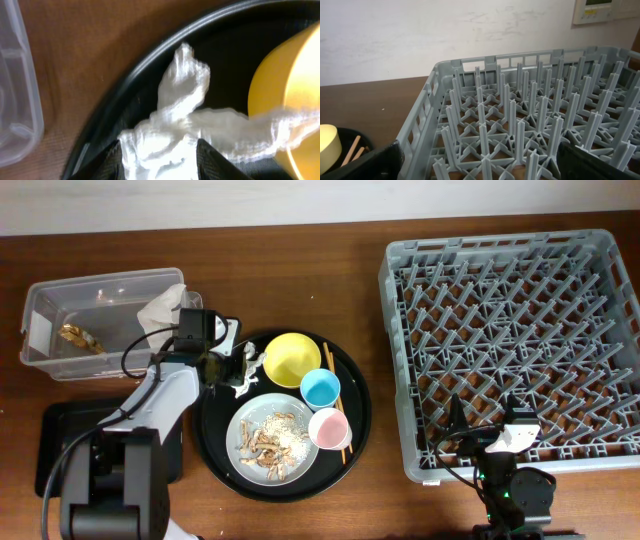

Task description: Sort waste into correct bins and load items into the dishwasher rack

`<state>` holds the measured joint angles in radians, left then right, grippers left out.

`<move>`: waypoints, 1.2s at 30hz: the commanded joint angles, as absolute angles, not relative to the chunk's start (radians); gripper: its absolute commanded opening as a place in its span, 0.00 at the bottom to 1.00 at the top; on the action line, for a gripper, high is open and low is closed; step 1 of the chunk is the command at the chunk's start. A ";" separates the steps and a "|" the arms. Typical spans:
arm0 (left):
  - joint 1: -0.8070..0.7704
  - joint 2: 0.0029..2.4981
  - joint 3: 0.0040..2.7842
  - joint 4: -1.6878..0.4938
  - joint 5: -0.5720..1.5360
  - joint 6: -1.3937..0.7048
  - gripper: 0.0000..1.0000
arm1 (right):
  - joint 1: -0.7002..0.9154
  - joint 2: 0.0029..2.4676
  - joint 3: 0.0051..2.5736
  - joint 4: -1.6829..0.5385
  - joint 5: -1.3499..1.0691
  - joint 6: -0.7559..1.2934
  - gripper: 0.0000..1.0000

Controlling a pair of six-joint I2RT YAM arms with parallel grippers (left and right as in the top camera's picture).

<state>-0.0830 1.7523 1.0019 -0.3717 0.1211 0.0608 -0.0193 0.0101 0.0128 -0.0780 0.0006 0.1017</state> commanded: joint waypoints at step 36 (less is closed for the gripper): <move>0.198 1.604 1.005 0.113 -0.011 -0.015 0.35 | -0.027 0.004 0.006 -0.082 0.009 0.105 0.99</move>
